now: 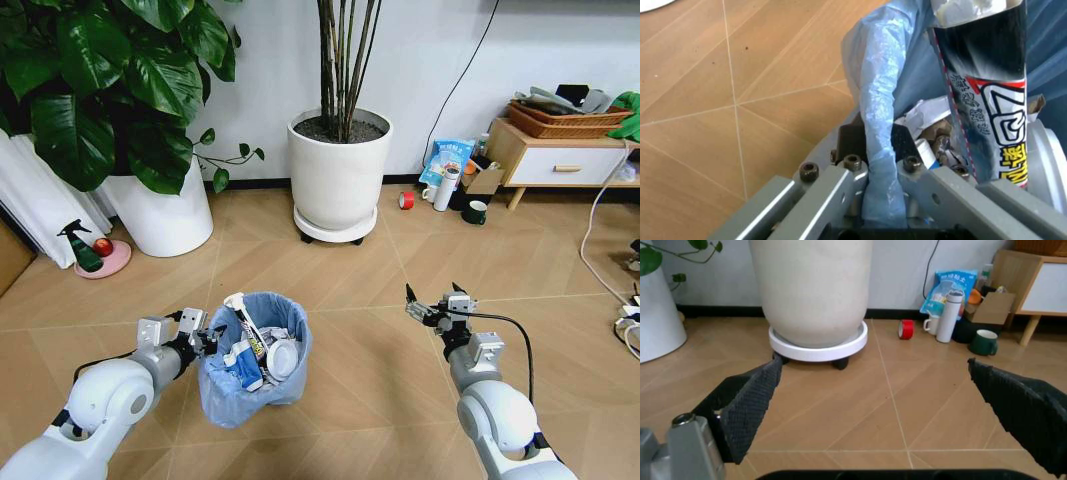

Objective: Pick up the trash bin and place the garbage on the floor into it.

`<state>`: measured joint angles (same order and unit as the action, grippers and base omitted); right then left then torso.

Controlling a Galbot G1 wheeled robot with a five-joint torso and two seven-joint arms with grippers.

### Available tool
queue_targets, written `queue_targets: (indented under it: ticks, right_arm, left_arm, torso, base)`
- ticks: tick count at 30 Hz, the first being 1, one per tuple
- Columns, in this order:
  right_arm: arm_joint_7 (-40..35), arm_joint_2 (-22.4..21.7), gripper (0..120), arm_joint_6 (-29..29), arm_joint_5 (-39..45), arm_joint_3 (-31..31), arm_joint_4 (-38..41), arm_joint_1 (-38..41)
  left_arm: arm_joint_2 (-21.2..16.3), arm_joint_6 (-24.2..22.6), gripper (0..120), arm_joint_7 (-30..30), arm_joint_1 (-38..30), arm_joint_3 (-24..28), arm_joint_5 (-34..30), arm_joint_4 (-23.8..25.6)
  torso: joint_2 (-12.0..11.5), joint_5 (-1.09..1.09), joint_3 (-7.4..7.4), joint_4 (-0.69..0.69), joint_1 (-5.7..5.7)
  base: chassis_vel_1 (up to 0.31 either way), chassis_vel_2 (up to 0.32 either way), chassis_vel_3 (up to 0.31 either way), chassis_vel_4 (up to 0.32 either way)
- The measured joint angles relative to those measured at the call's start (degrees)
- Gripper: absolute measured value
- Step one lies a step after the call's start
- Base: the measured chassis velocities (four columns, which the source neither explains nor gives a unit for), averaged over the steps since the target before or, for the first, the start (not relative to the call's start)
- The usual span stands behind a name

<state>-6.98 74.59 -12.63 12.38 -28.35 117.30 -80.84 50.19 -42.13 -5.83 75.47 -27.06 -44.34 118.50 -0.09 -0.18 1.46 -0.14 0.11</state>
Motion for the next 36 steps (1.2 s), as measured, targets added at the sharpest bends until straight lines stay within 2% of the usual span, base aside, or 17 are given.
queue_targets:
  ticks: [17, 27, 36]
  right_arm:
    - [0.7, 1.4, 100, 0.7, -3.7, 0.2, 2.6, -3.2]
    - [1.4, 2.0, 100, 1.4, -5.9, 1.0, 3.3, -4.6]
    - [1.8, 2.5, 100, 2.4, -7.3, 1.0, 3.6, -5.9]
  left_arm:
    - [1.1, 0.0, 0, 0.3, 0.8, -0.8, 0.0, 0.3]
    - [-0.1, 0.0, 0, 0.4, 1.6, -1.8, -0.5, 1.2]
    - [0.5, 0.0, 0, 0.3, 3.4, -2.1, -0.3, 1.7]
  torso:
    - [0.0, 0.00, 0.00, 0.00, -0.01]
    - [0.0, 0.00, 0.00, 0.00, -0.01]
    - [0.0, 0.00, 0.00, 0.00, -0.01]
  base:
    - [0.077, -0.074, -0.067, 0.071]
    - [0.087, -0.068, -0.087, 0.064]
    - [0.116, -0.045, -0.116, 0.044]
